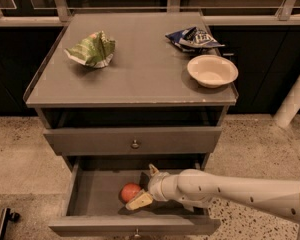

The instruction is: Pick apple from middle drawer and place on counter

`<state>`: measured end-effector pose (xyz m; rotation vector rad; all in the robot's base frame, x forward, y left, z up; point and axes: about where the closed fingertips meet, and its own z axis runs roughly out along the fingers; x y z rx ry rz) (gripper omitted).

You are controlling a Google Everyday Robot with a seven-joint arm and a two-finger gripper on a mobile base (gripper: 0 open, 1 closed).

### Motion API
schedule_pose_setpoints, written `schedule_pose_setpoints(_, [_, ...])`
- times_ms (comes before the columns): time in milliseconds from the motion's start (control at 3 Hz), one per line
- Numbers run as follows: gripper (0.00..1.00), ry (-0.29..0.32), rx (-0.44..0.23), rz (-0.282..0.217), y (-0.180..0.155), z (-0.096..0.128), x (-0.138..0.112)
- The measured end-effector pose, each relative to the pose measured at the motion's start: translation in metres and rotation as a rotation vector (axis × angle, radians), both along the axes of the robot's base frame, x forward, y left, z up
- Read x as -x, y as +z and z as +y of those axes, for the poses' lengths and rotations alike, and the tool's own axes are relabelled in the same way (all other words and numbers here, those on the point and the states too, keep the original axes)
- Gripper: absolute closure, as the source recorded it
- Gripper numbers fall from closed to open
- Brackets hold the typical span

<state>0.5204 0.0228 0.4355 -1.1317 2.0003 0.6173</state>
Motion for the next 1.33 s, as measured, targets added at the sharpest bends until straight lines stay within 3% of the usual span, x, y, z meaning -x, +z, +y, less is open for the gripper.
schedule_pose_setpoints(1000, [0.0, -0.012, -0.066, -0.014, -0.01, 0.034, -0.007])
schedule_pose_setpoints(1333, [0.0, -0.004, -0.058, -0.025, -0.016, 0.041, -0.009])
